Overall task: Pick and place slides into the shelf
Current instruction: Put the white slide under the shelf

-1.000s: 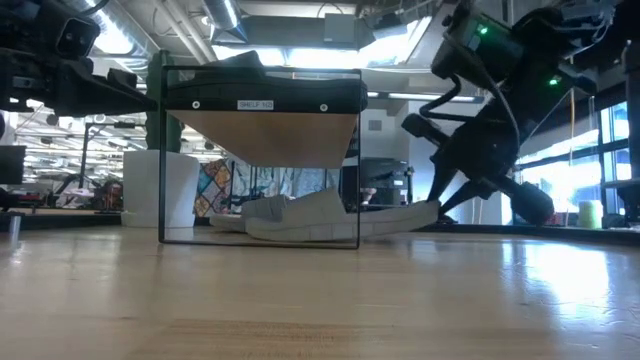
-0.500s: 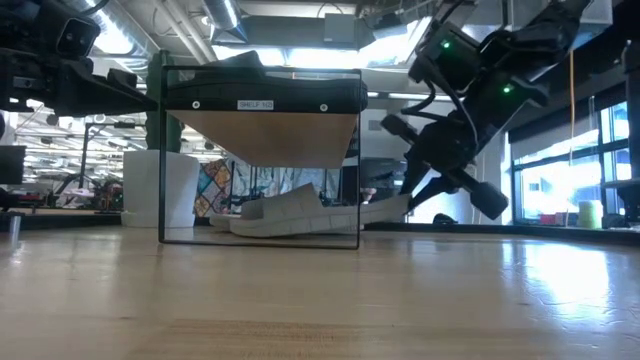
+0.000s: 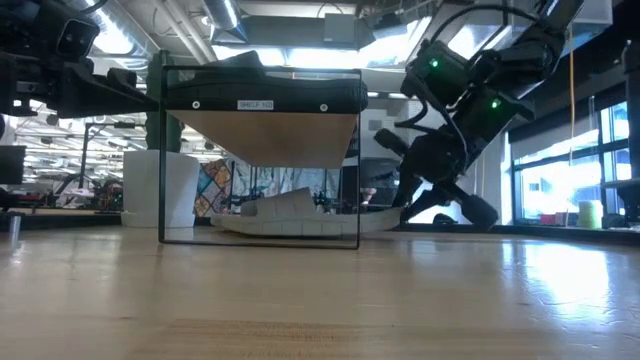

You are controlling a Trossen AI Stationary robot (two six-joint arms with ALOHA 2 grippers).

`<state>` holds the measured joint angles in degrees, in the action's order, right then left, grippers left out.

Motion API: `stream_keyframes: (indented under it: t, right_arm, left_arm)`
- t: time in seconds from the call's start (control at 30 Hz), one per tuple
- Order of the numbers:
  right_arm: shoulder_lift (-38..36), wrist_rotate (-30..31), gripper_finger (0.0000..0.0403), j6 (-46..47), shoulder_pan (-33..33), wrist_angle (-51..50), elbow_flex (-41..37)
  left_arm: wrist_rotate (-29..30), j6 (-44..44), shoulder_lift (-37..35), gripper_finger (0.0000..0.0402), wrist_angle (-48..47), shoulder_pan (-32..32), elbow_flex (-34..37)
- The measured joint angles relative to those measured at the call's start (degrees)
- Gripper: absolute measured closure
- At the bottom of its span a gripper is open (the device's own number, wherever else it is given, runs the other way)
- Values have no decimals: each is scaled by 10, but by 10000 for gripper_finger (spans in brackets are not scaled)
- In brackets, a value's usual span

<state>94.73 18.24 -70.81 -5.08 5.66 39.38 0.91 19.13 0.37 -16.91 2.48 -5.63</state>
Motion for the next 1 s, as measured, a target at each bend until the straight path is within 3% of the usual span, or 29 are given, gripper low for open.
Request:
stream_keyframes:
  t: [0.27, 1.0]
  right_arm:
    - [46, 0, 363, 0, 0, 69, 0]
    - [49, -19, 363, -15, 0, 127, 0]
  left_arm:
    - [0, 7, 0, 254, 0, 0, 0]
    - [0, 5, 0, 254, 0, 0, 0]
